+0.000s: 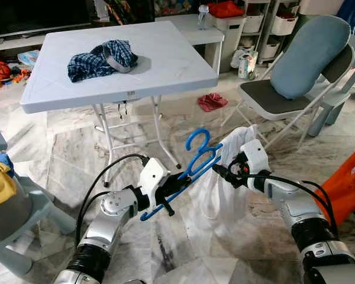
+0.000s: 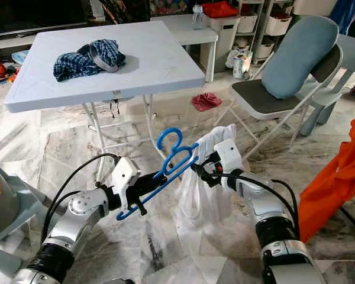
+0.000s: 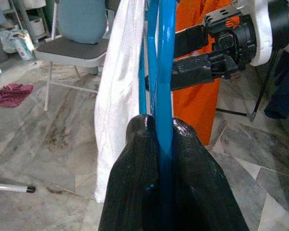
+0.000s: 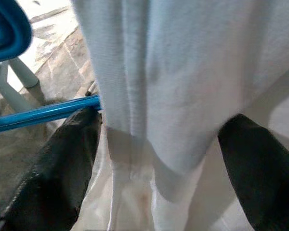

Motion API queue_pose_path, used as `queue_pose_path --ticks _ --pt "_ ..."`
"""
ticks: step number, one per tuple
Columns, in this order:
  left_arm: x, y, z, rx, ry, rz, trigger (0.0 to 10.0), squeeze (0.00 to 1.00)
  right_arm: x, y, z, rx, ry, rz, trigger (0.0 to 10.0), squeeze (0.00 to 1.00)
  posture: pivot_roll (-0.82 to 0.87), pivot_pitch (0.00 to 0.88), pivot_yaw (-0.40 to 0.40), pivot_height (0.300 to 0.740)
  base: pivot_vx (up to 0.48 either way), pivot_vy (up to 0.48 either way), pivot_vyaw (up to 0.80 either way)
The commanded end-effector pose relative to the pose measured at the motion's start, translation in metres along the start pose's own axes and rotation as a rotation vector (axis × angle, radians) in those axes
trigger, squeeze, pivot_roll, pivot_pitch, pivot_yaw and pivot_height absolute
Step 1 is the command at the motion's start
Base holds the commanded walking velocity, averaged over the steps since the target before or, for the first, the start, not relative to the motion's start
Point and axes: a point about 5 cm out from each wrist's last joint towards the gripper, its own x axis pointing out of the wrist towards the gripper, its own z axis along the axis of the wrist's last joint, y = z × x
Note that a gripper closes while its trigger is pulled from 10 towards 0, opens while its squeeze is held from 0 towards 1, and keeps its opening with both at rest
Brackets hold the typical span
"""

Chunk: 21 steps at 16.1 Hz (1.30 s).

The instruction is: Hang hanger

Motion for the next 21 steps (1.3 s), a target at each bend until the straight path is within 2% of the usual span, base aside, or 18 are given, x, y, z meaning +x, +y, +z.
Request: queue_pose_path --ticks 1,6,12,14,15,16,17,19,20,21 --pt "0.004 0.001 0.019 0.035 -0.072 -0.023 4.5 0.00 -0.001 -0.003 0.007 -0.024 -0.018 -0.021 0.0 0.00 -0.13 0.000 -0.014 0.740 0.000 0.000 0.00" --pt "0.001 0.003 0.019 0.028 -0.067 -0.023 4.7 0.00 -0.017 -0.027 0.011 -0.052 -0.035 -0.071 0.0 0.00 -0.14 0.000 -0.010 0.740 0.000 0.000 0.00" --pt "0.001 0.004 0.018 0.041 -0.052 -0.032 4.9 0.00 -0.018 -0.032 0.014 -0.057 -0.055 -0.111 0.0 0.00 -0.14 0.000 -0.007 0.740 0.000 0.000 0.00" --pt "-0.001 0.004 0.016 0.049 -0.042 -0.025 5.6 0.00 -0.019 -0.035 0.017 -0.063 -0.064 -0.133 0.0 0.00 -0.14 0.000 -0.007 0.740 0.000 0.000 0.00" --pt "-0.003 0.004 0.013 0.066 -0.020 -0.019 6.6 0.00 -0.022 -0.043 0.024 -0.070 -0.092 -0.197 0.0 0.00 -0.14 0.000 -0.011 0.740 0.000 0.000 0.00" --pt "-0.004 0.004 0.010 0.082 0.001 -0.017 6.7 0.00 -0.023 -0.048 0.028 -0.069 -0.112 -0.234 0.0 0.00 -0.13 0.000 -0.013 0.740 0.000 0.000 0.00" --pt "-0.006 0.005 0.006 0.086 0.026 -0.008 6.7 0.00 -0.026 -0.054 0.034 -0.059 -0.135 -0.289 0.0 0.00 -0.14 0.000 -0.013 0.740 0.000 0.000 0.00" --pt "-0.009 0.004 0.000 0.104 0.055 -0.022 5.8 0.00 -0.029 -0.062 0.042 -0.045 -0.175 -0.362 0.0 0.00 -0.14 0.000 -0.012 0.740 0.000 0.000 0.00" --pt "-0.010 0.002 -0.002 0.115 0.073 -0.032 5.8 0.00 -0.031 -0.064 0.045 -0.041 -0.196 -0.386 0.0 0.00 -0.13 0.000 -0.012 0.740 0.000 0.000 0.00" --pt "-0.017 -0.004 -0.011 0.131 0.112 -0.072 7.8 0.00 -0.035 -0.069 0.053 -0.058 -0.248 -0.434 0.0 0.00 -0.13 0.000 -0.012 0.740 0.000 0.000 0.00"
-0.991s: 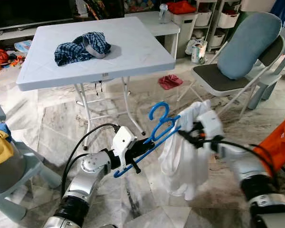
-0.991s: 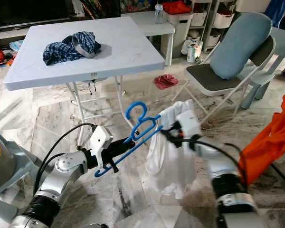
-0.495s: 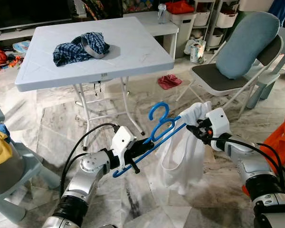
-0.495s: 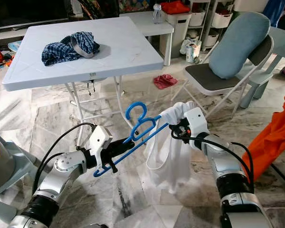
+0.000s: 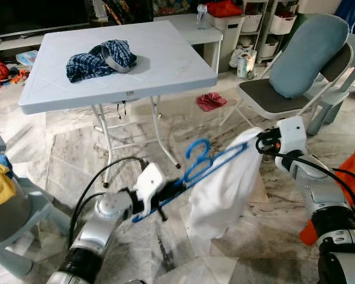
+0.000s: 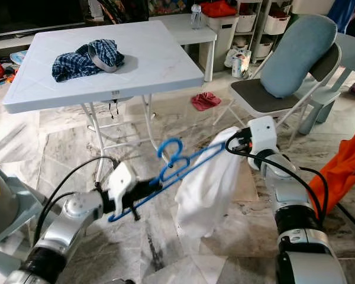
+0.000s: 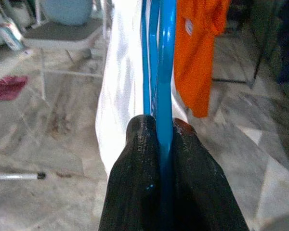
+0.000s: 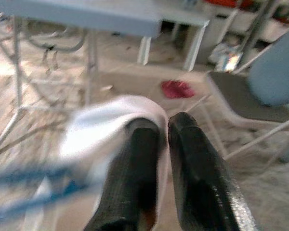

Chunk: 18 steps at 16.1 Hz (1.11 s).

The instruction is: Hang hanger

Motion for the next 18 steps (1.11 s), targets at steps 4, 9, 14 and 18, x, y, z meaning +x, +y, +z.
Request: queue_pose_path --ticks 4,9,14,18 --pt "-0.007 -0.007 0.002 0.055 0.011 -0.062 6.4 0.00 0.004 -0.012 0.016 -0.030 -0.063 -0.118 0.0 0.00 -0.13 0.000 -0.020 0.740 0.000 0.000 0.00" --pt "-0.023 -0.012 0.010 0.034 -0.036 -0.035 7.0 0.00 -0.003 -0.041 0.004 -0.168 0.045 -0.393 0.0 0.00 -0.11 0.000 -0.028 0.740 0.000 0.000 0.00" --pt "-0.028 -0.021 -0.004 0.001 0.036 -0.027 9.5 0.00 0.007 -0.029 0.025 -0.113 -0.088 -0.338 0.0 0.00 -0.11 0.000 -0.034 0.740 0.000 0.000 0.00" --pt "-0.029 0.006 0.007 -0.102 -0.074 0.360 10.0 0.00 -0.001 -0.019 0.000 0.049 -0.056 -0.233 0.0 0.00 -0.11 0.000 -0.026 0.740 0.000 0.000 0.00"
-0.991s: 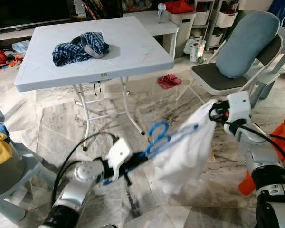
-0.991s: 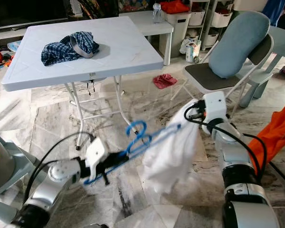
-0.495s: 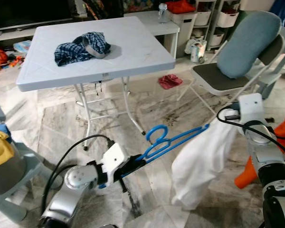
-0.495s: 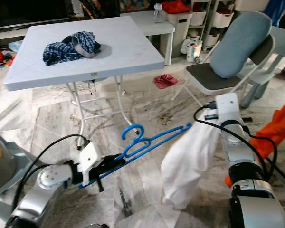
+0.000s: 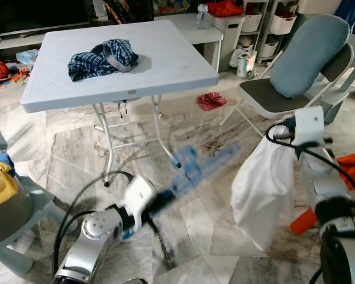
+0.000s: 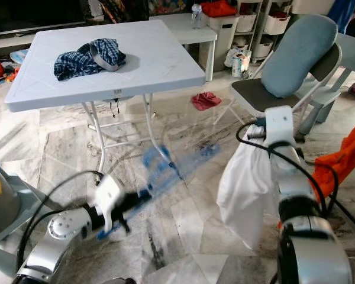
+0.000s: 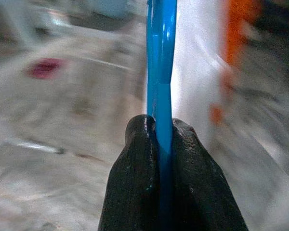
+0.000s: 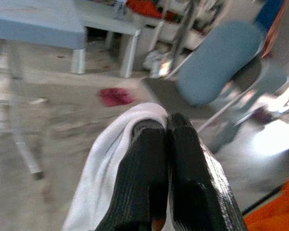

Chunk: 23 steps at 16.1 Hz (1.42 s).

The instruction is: Hang hanger

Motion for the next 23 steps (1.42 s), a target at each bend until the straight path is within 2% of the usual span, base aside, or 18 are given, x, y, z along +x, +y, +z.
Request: queue_pose_path --ticks 1,3,5,6,7,8,10,11,12,13,17,23 --pt "-0.002 0.015 0.017 0.002 -0.081 0.181 10.0 0.00 -0.003 0.007 0.002 0.091 -0.044 0.062 0.0 0.00 -0.11 0.000 -0.024 0.740 0.000 0.000 0.00" --pt "0.001 0.014 0.031 0.008 -0.149 0.309 10.0 0.00 -0.009 0.024 0.004 0.176 -0.102 0.180 0.0 0.00 -0.11 0.000 -0.022 0.740 0.000 0.000 0.00" --pt "0.003 0.020 0.043 -0.044 -0.225 0.457 10.0 0.00 -0.020 0.043 0.008 0.274 -0.148 0.291 0.0 0.00 -0.11 0.000 -0.022 0.740 0.000 0.000 0.00" --pt "0.003 0.023 0.044 -0.072 -0.236 0.493 10.0 0.00 -0.025 0.049 0.010 0.274 -0.165 0.318 3.0 0.00 -0.11 0.000 -0.020 0.740 0.000 0.000 0.00" --pt "0.001 0.026 0.044 -0.083 -0.239 0.518 10.0 0.00 -0.028 0.053 0.011 0.281 -0.173 0.344 6.7 0.00 -0.11 0.000 -0.019 0.740 0.000 0.000 0.00" --pt "-0.001 0.028 0.045 -0.098 -0.251 0.548 10.0 0.00 -0.033 0.056 0.012 0.280 -0.179 0.355 10.0 0.00 -0.11 0.000 -0.018 0.740 0.000 0.000 0.00" --pt "-0.005 0.030 0.045 -0.137 -0.263 0.585 10.0 0.00 -0.042 0.066 0.011 0.311 -0.169 0.401 10.0 0.00 -0.12 0.000 -0.018 0.740 0.000 0.000 0.00" --pt "-0.005 0.030 0.045 -0.137 -0.264 0.598 10.0 0.00 -0.045 0.071 0.012 0.261 -0.176 0.392 10.0 0.00 -0.12 0.000 -0.017 0.740 0.000 0.000 0.00" --pt "-0.004 0.029 0.044 -0.143 -0.263 0.598 10.0 0.00 -0.047 0.077 0.012 0.264 -0.182 0.402 10.0 0.00 -0.12 0.000 -0.018 0.740 0.000 0.000 0.00" --pt "-0.002 0.028 0.044 -0.153 -0.270 0.600 10.0 0.00 -0.050 0.084 0.015 0.312 -0.184 0.425 10.0 0.00 -0.12 0.000 -0.012 0.740 0.000 0.000 0.00" --pt "-0.003 0.031 0.046 -0.161 -0.288 0.630 10.0 0.00 -0.050 0.092 0.017 0.385 -0.194 0.371 10.0 0.00 -0.09 0.000 -0.010 0.740 0.000 0.000 0.00" --pt "-0.003 0.032 0.045 -0.165 -0.288 0.625 10.0 0.00 -0.043 0.092 0.023 0.338 -0.195 0.364 10.0 0.00 -0.09 0.000 -0.024 0.740 0.286 0.000 0.10"
